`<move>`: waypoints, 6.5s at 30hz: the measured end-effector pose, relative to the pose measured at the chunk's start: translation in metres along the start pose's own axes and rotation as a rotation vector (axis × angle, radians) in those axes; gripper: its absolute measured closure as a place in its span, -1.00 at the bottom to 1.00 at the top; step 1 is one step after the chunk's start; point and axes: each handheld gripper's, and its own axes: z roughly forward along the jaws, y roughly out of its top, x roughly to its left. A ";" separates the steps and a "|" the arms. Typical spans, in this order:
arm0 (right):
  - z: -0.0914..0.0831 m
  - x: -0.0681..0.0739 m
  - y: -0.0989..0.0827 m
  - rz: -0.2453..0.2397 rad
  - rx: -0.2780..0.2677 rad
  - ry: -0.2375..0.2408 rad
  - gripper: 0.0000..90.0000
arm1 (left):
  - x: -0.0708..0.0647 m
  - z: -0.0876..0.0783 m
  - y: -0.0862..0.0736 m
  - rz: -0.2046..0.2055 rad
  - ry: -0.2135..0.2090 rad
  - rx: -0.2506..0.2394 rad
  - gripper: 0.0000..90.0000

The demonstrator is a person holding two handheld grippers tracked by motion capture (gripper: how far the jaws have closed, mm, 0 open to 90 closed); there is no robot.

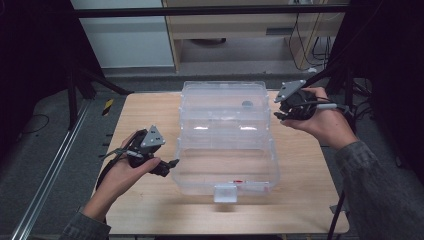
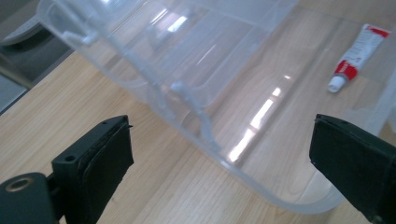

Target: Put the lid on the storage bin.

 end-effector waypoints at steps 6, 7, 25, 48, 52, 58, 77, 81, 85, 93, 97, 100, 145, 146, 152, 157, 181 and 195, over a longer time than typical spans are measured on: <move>0.004 0.002 0.022 -0.060 -0.018 0.086 0.35 | -0.011 0.005 0.016 0.051 -0.046 -0.009 -0.88; 0.006 0.005 0.028 -0.092 -0.020 0.113 0.41 | -0.013 0.006 0.019 0.062 -0.053 -0.009 -0.88; 0.061 0.020 0.055 -0.286 0.149 0.258 0.48 | -0.023 0.031 0.023 0.120 -0.146 0.097 -0.89; 0.074 0.014 0.058 -0.348 0.212 0.315 0.80 | -0.039 0.038 0.010 0.220 -0.286 0.236 -0.53; 0.074 0.015 0.059 -0.347 0.212 0.308 0.79 | -0.045 0.042 0.006 0.247 -0.302 0.247 -0.40; 0.074 0.016 0.059 -0.347 0.213 0.300 0.78 | -0.052 0.055 0.002 0.271 -0.344 0.293 -0.17; 0.075 0.016 0.059 -0.360 0.211 0.306 0.81 | -0.066 0.080 0.000 0.265 -0.357 0.348 0.76; 0.075 0.016 0.059 -0.361 0.205 0.305 0.81 | -0.067 0.079 0.001 0.263 -0.346 0.356 0.76; 0.074 0.017 0.060 -0.369 0.209 0.299 0.81 | -0.067 0.079 0.002 0.260 -0.341 0.364 0.76; 0.069 0.020 0.062 -0.390 0.209 0.311 0.86 | -0.067 0.080 0.002 0.255 -0.343 0.364 0.77; 0.065 0.025 0.063 -0.406 0.203 0.298 0.87 | -0.067 0.079 0.001 0.245 -0.339 0.357 0.76; 0.061 0.028 0.064 -0.413 0.198 0.297 0.88 | -0.067 0.079 0.000 0.226 -0.334 0.354 0.75; 0.034 0.063 0.078 -0.501 0.172 0.203 0.91 | -0.074 0.084 0.006 0.215 -0.219 0.363 0.75; 0.033 0.064 0.077 -0.503 0.167 0.200 0.91 | -0.074 0.084 0.006 0.215 -0.218 0.364 0.75; 0.023 0.073 0.072 -0.512 0.140 0.181 0.92 | -0.075 0.084 0.005 0.215 -0.212 0.362 0.74; 0.016 0.080 0.064 -0.511 0.119 0.183 0.91 | -0.075 0.085 0.006 0.217 -0.204 0.366 0.70; 0.004 0.100 0.038 -0.489 0.100 0.246 0.89 | -0.074 0.086 0.009 0.244 -0.200 0.381 0.67; 0.004 0.105 0.031 -0.489 0.108 0.281 0.88 | -0.073 0.086 0.009 0.247 -0.213 0.381 0.67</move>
